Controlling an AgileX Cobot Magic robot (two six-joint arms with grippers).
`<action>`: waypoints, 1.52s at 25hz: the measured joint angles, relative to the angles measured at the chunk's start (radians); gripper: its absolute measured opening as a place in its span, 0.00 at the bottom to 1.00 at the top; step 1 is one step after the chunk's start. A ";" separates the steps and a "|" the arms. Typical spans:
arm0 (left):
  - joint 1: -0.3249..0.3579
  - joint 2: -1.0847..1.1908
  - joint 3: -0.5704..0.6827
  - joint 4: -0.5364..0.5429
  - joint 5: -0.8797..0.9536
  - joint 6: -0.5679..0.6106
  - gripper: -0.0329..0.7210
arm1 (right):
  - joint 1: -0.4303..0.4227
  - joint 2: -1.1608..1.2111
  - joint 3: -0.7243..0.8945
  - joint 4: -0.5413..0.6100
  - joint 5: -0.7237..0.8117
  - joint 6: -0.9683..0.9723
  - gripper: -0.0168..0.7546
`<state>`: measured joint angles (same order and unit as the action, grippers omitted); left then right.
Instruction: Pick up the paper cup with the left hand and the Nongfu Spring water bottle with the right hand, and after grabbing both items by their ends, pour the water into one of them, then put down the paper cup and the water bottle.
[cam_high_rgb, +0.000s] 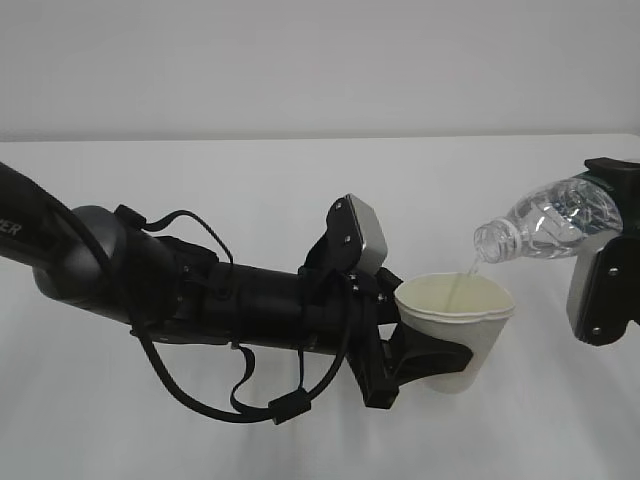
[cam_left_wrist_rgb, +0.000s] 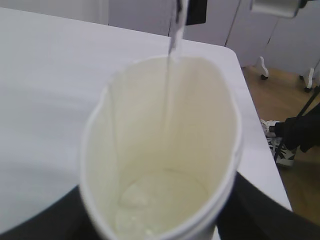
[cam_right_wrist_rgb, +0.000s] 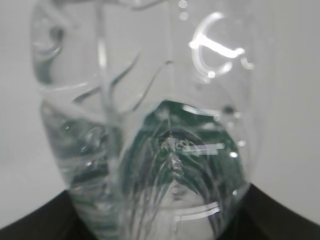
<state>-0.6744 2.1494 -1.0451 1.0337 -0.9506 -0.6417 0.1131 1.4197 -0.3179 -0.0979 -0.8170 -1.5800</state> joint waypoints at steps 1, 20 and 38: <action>0.000 0.000 0.000 0.000 0.000 0.000 0.59 | 0.000 0.000 0.000 0.000 0.000 0.000 0.57; 0.000 0.000 0.000 0.000 0.000 0.000 0.59 | 0.000 0.000 0.000 0.000 -0.003 -0.004 0.57; 0.000 0.000 0.000 0.000 0.000 0.000 0.59 | 0.000 0.000 0.000 -0.002 -0.007 -0.012 0.57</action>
<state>-0.6744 2.1494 -1.0451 1.0337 -0.9506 -0.6417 0.1131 1.4197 -0.3179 -0.0994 -0.8239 -1.5917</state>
